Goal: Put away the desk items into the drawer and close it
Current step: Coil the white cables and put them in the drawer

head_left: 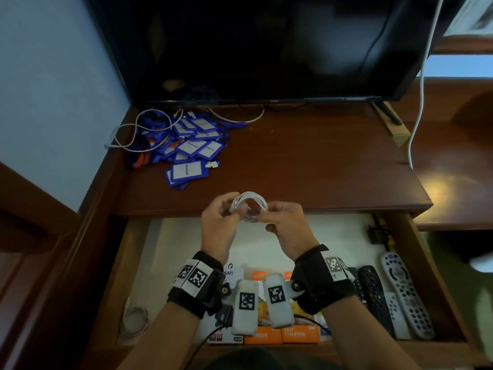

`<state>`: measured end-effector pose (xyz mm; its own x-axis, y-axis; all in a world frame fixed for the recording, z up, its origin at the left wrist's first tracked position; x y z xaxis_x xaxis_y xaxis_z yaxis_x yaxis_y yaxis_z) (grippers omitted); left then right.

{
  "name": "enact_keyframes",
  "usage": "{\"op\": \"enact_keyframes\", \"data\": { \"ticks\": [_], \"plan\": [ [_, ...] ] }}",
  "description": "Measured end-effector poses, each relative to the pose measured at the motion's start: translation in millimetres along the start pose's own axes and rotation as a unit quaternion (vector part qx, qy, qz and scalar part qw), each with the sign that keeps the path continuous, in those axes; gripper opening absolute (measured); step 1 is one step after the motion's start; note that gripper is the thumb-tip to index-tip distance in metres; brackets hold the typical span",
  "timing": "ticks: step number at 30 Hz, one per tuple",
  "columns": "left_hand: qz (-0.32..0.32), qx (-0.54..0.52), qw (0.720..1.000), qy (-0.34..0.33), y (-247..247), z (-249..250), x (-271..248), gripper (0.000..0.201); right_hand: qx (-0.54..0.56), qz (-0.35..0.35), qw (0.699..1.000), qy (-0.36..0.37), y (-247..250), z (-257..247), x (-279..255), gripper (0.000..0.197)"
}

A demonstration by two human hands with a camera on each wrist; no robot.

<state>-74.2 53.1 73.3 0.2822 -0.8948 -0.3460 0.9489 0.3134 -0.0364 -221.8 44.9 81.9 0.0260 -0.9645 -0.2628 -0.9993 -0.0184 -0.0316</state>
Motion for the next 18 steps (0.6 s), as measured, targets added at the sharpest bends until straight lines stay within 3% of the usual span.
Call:
{"op": "enact_keyframes", "data": {
  "ticks": [3,10,18],
  "plan": [
    [0.000,0.012,1.000,0.000,2,-4,2,0.025,-0.025,-0.003,1.000,-0.001,-1,-2,-1,0.015],
    [-0.024,0.065,0.997,0.030,-3,-11,3,0.020,0.030,-0.023,0.999,-0.035,-7,11,-4,0.023],
    [-0.030,0.093,0.995,0.013,-7,-4,-3,0.021,-0.078,0.019,0.997,0.021,-1,-12,-3,0.030]
  ]
}}
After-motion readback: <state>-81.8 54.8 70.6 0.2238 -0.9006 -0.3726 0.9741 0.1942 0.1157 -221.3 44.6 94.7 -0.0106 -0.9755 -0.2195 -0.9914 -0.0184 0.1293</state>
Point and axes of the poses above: each hand's wrist, its own x-axis towards the middle knuckle, its own y-axis out of the back of the hand, z = x × y, the point moved 6 cm from there along x, towards the middle knuckle, and after that the axes turned 8 degrees about y, right-handed, at the moved point
